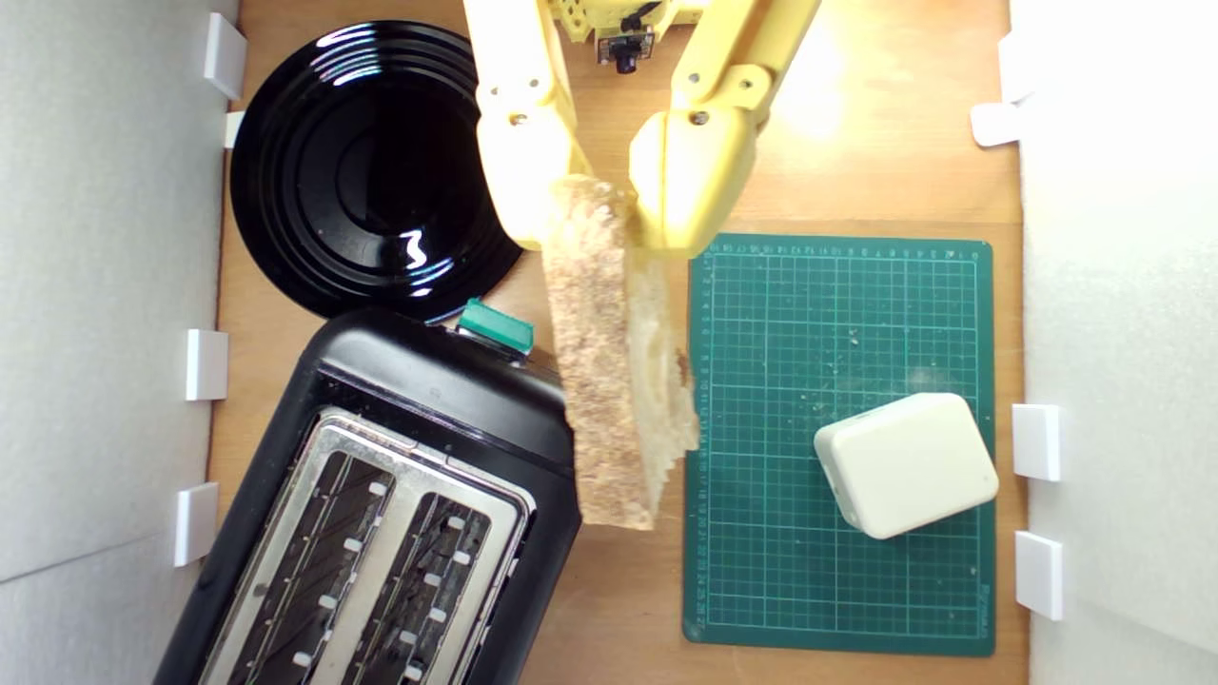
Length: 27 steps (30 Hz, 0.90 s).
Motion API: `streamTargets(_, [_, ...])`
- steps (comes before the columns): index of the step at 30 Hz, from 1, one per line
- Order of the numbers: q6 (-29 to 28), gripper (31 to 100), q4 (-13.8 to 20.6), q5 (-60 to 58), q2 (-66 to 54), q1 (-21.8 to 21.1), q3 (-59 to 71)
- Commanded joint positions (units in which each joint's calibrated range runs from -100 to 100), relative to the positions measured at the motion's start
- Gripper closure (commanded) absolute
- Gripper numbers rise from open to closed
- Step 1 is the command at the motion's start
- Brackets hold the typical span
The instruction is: Pick bread and place in toaster
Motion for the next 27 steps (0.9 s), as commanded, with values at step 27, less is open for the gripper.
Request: streamTargets(27, [4.61,77.4,0.56,0.09,9.1,19.17,-3.01])
